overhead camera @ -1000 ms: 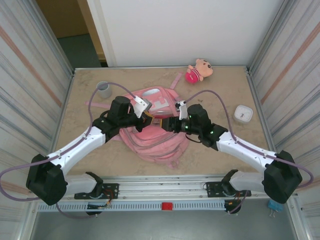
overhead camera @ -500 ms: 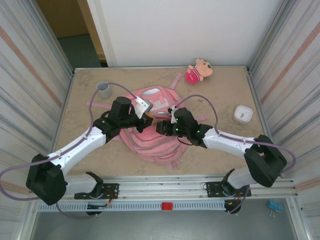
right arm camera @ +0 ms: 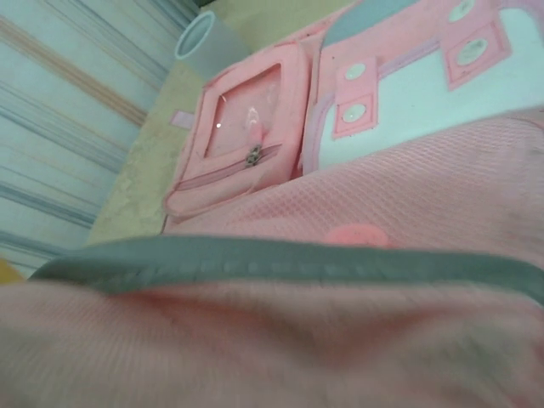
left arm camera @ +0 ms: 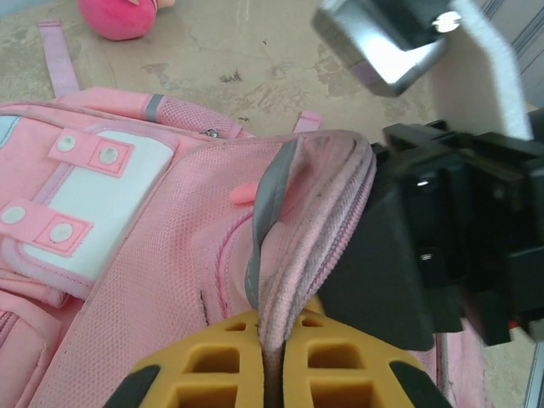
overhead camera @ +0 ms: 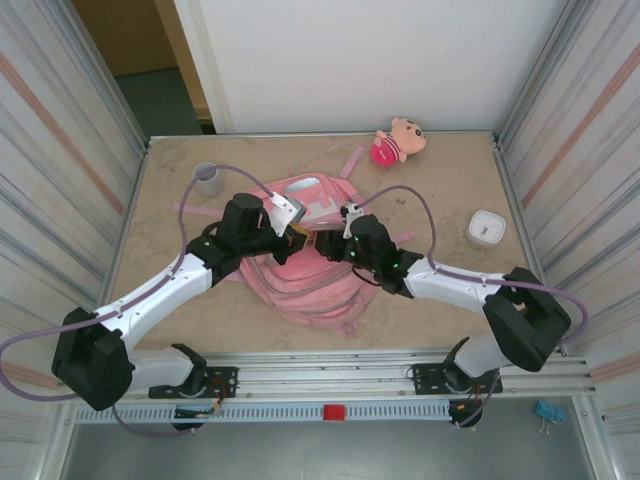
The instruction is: Pack books, pencil case, and school supplies into a backpack
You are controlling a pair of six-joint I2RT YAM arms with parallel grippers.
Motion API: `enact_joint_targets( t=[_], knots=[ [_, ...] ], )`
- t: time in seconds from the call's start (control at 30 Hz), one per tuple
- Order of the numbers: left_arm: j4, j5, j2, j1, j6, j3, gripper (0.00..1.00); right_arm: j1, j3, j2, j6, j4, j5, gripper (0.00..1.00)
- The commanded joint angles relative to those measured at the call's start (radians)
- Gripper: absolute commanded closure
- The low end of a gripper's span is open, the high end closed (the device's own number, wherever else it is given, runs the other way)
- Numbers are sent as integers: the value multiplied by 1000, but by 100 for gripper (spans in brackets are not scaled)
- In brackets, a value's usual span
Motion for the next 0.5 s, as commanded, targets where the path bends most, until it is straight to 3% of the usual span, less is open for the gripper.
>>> enact_joint_targets(
  t=[0.0, 0.1, 0.23, 0.27, 0.37, 0.47],
  knots=[
    [78, 3, -30, -23, 20, 11, 96, 11, -79, -136, -52, 33, 11, 66],
    [44, -52, -17, -64, 66, 2, 93, 1, -115, -245, -81, -69, -16, 60],
    [27, -37, 1, -87, 69, -13, 90, -2, -122, -382, -166, -201, -17, 55],
    [31, -30, 5, -91, 71, -19, 85, -4, -125, -412, -191, -228, -6, 54],
    [-1, -12, 17, -119, 127, -31, 48, -25, -139, -519, -262, -276, 7, 50],
    [-56, -4, 28, -135, 137, -30, 30, -86, -150, -580, -317, -289, -76, 37]
  ],
)
